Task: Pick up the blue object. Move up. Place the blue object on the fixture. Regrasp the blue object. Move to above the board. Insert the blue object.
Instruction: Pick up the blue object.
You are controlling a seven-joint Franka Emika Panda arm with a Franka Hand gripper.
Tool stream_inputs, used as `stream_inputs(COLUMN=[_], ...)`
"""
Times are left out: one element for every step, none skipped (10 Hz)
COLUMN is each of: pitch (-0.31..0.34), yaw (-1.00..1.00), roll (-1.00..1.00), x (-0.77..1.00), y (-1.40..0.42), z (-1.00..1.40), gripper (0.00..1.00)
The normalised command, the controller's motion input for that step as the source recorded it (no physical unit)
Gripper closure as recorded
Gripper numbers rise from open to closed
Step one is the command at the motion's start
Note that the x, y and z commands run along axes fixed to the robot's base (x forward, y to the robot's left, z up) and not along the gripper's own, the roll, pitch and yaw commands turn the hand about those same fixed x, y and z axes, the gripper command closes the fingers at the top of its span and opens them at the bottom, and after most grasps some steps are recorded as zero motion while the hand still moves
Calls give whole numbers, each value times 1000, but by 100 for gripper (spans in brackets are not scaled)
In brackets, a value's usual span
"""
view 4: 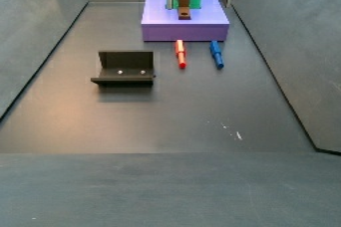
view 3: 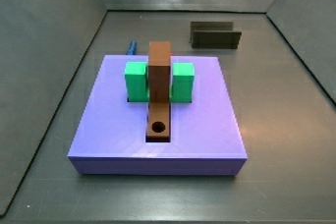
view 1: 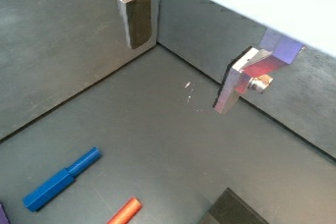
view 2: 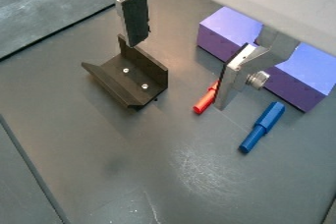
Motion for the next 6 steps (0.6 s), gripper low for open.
stream_inputs(pitch=[0,-27,-110,-123,-100,-91], yaw=[0,0,0,0,0,0], roll=[-4,0,94,159,164,131], x=[0,0,0,0,0,60], y=[-11,-469,-829,-931,-883,-837], z=[0,-206,-397,-509,-543,-531], gripper=[0,0,0,0,0,0])
